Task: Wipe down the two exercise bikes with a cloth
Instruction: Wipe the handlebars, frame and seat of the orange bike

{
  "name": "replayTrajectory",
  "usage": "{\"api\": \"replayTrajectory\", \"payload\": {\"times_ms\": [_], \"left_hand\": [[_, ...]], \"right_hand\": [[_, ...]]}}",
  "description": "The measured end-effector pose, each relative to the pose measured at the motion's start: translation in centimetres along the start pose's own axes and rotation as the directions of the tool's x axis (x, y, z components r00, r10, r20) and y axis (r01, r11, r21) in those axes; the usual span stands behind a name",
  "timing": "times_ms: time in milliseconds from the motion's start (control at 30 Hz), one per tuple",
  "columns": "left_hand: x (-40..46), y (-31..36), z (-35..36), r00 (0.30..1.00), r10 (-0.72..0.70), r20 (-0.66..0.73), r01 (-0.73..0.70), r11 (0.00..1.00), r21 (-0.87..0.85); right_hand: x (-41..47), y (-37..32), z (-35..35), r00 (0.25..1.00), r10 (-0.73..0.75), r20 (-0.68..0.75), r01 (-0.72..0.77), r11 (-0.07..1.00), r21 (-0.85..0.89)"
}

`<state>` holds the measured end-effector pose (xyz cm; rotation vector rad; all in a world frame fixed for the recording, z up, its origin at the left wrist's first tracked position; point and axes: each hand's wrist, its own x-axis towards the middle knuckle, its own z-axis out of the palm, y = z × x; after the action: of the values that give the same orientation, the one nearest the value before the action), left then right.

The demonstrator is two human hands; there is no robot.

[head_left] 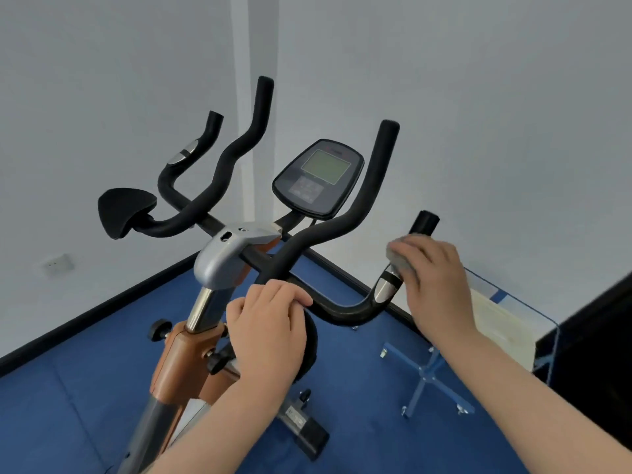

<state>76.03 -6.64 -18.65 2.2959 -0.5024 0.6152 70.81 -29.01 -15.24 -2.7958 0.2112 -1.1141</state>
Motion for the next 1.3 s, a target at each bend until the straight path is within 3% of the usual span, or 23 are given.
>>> {"api": "replayTrajectory", "payload": {"times_ms": [67, 100, 200, 267, 367, 500, 600, 800, 967, 1200, 1300], "left_hand": [[0.0, 0.9, 0.2, 0.999, -0.028, 0.029, 0.028, 0.999, -0.028], [0.2, 1.2, 0.2, 0.998, -0.043, 0.043, 0.044, 0.999, -0.032], [0.6, 1.9, 0.2, 0.987, -0.122, 0.104, 0.128, 0.990, -0.055], [0.8, 2.7, 0.2, 0.967, -0.178, 0.180, 0.218, 0.947, -0.237], [1.8, 4.5, -0.1, 0.928, -0.167, 0.334, 0.329, 0.787, -0.521], [3.1, 6.9, -0.6, 0.875, -0.020, 0.484, 0.387, 0.629, -0.674], [3.0, 7.3, -1.1, 0.915, -0.061, 0.399, 0.347, 0.624, -0.700], [0.5, 7.7, -1.4, 0.912, -0.240, 0.334, 0.409, 0.620, -0.669], [-3.1, 7.8, -2.2, 0.891, -0.412, 0.193, 0.440, 0.673, -0.595], [-7.0, 8.1, -5.2, 0.898, -0.425, 0.112, 0.426, 0.781, -0.456], [-8.2, 8.1, -6.6, 0.900, -0.427, 0.092, 0.424, 0.804, -0.416]], "right_hand": [[-0.5, 0.8, -0.2, 0.980, -0.191, 0.053, 0.194, 0.979, -0.057], [0.2, 1.7, -0.6, 0.980, -0.192, 0.053, 0.195, 0.979, -0.055], [1.5, 2.6, -1.4, 1.000, 0.008, -0.022, -0.007, 0.999, 0.034], [0.8, 1.1, -1.2, 0.986, 0.154, 0.059, -0.164, 0.959, 0.232], [0.4, -0.9, -1.8, 0.935, 0.243, 0.257, -0.349, 0.745, 0.568], [1.7, -2.6, -3.0, 0.920, 0.077, 0.384, -0.378, 0.435, 0.817], [1.8, -2.8, -2.6, 0.884, -0.022, 0.467, -0.441, 0.291, 0.849], [0.9, -2.3, -1.5, 0.746, -0.245, 0.619, -0.645, -0.033, 0.764], [-1.2, -3.8, -1.8, 0.717, -0.358, 0.598, -0.622, 0.059, 0.781], [-3.7, -4.8, -4.0, 0.721, -0.362, 0.591, -0.603, 0.093, 0.792], [-4.6, -5.7, -5.4, 0.730, -0.346, 0.590, -0.573, 0.160, 0.803]]}}
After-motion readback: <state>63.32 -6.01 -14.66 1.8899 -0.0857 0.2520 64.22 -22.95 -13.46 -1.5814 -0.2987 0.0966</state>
